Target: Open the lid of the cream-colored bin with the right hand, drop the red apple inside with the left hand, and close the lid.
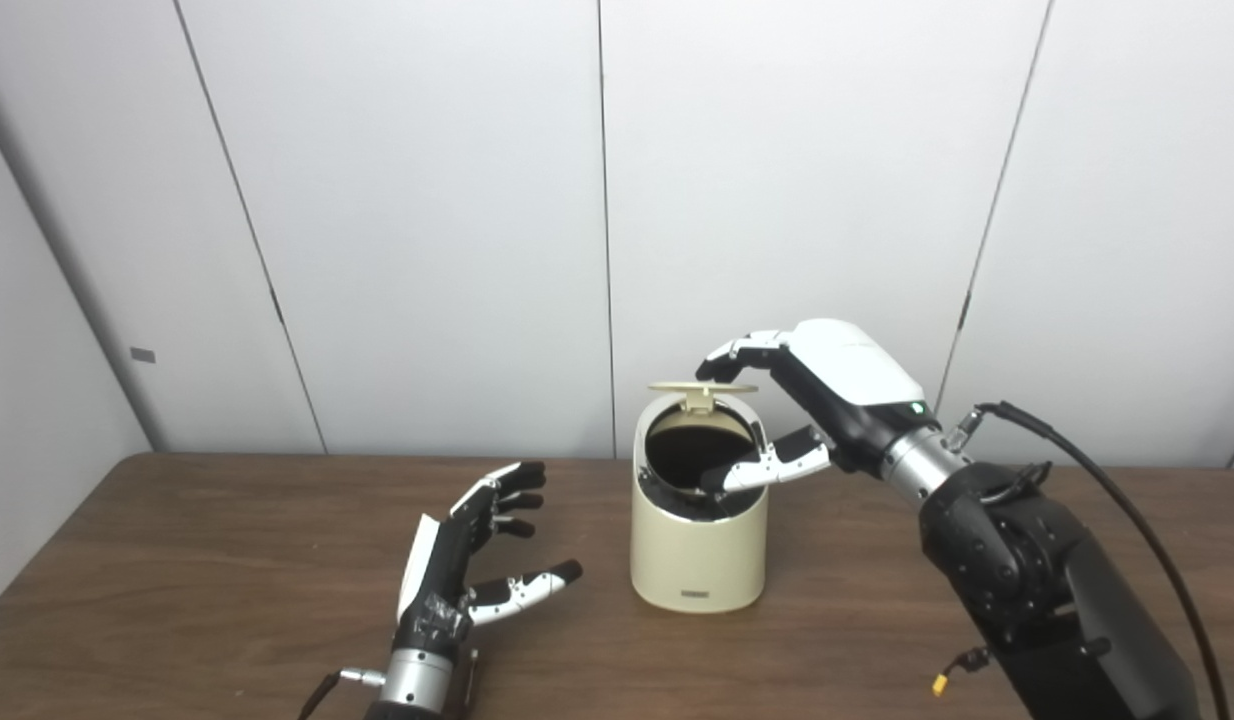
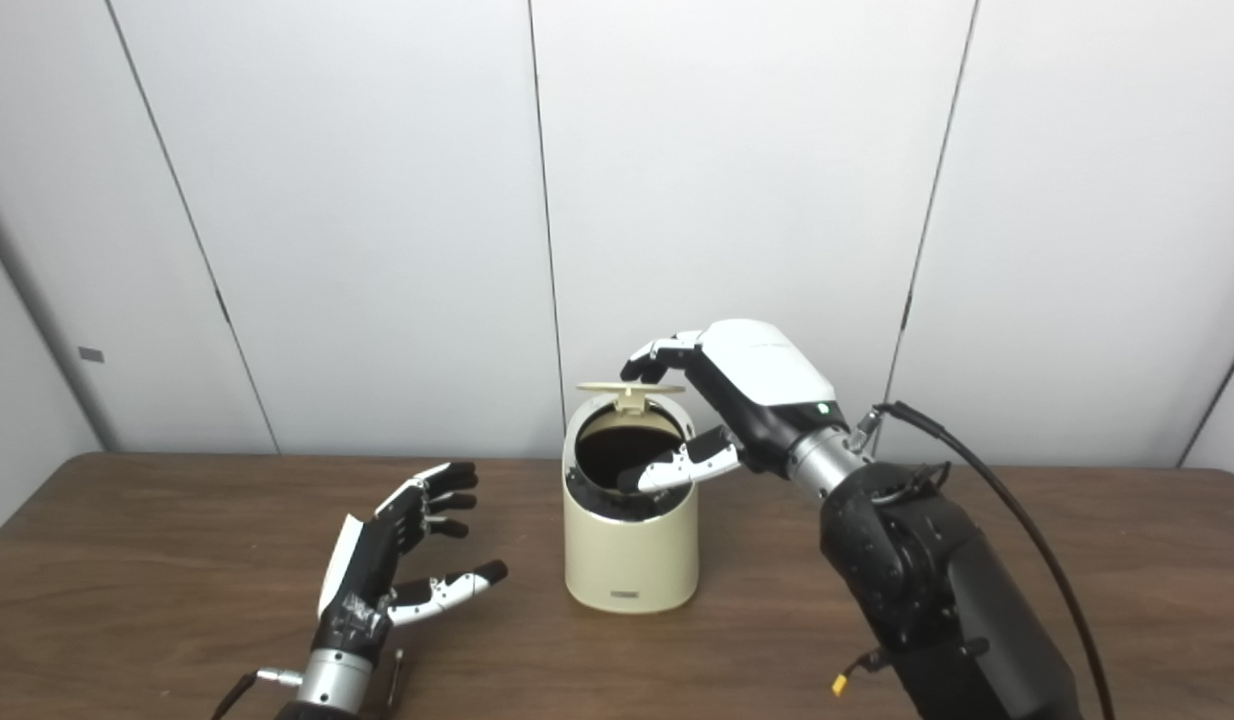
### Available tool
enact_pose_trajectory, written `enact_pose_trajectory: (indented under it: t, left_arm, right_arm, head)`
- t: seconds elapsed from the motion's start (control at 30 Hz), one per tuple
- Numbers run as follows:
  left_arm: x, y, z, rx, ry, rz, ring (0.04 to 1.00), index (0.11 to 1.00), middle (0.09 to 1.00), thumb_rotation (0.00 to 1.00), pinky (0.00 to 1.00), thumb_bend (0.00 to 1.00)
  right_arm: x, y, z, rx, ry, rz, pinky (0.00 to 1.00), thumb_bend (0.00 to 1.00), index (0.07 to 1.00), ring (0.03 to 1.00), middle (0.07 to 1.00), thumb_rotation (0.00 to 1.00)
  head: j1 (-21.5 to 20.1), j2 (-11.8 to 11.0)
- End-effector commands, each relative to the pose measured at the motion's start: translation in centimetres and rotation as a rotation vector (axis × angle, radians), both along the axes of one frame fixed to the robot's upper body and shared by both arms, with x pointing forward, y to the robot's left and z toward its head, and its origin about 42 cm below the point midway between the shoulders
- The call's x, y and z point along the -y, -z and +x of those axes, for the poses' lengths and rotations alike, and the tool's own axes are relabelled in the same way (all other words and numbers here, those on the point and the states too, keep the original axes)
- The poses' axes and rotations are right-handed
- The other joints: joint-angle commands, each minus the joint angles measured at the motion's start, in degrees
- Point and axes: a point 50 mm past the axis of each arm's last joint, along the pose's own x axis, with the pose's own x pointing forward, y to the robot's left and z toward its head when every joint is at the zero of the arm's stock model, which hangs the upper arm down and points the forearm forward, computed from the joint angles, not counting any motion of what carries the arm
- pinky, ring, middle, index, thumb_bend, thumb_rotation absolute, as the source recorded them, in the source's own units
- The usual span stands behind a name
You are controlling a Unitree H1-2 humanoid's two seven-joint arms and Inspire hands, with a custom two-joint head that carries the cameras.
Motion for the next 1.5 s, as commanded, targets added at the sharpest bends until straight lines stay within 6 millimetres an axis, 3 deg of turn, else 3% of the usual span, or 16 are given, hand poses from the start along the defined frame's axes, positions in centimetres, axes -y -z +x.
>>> enact_pose_trajectory:
  t: [0.0,0.27,0.73,1.47]
  left_arm:
    - [-0.3,2.0,-1.4,-0.055,-0.009,-0.003,0.741,0.786,0.782,0.00,0.63,0.72]
    - [-0.2,1.9,-1.4,-0.058,-0.008,0.011,0.742,0.786,0.783,0.00,0.64,0.72]
    - [-0.1,1.8,-1.4,-0.059,-0.009,0.013,0.741,0.788,0.783,0.01,0.64,0.72]
    - [-0.6,1.6,-1.6,-0.060,-0.008,0.013,0.737,0.783,0.783,0.00,0.63,0.72]
  right_arm:
    - [-0.2,-1.9,-0.3,0.075,-0.043,-0.008,0.84,0.67,0.704,0.841,0.699,0.48]
    - [-0.9,-1.0,-1.1,0.041,-0.073,-0.046,0.88,0.68,0.711,0.846,0.697,0.46]
    - [-1.9,0.3,-1.5,0.034,-0.120,-0.066,0.83,0.67,0.710,0.831,0.693,0.45]
    - [-1.3,1.7,-2.2,0.015,-0.124,-0.093,0.86,0.65,0.724,0.845,0.713,0.47]
  head:
    - [0.0,0.0]
    - [0.3,0.3]
    - [0.4,0.6]
    - [0.0,1.8]
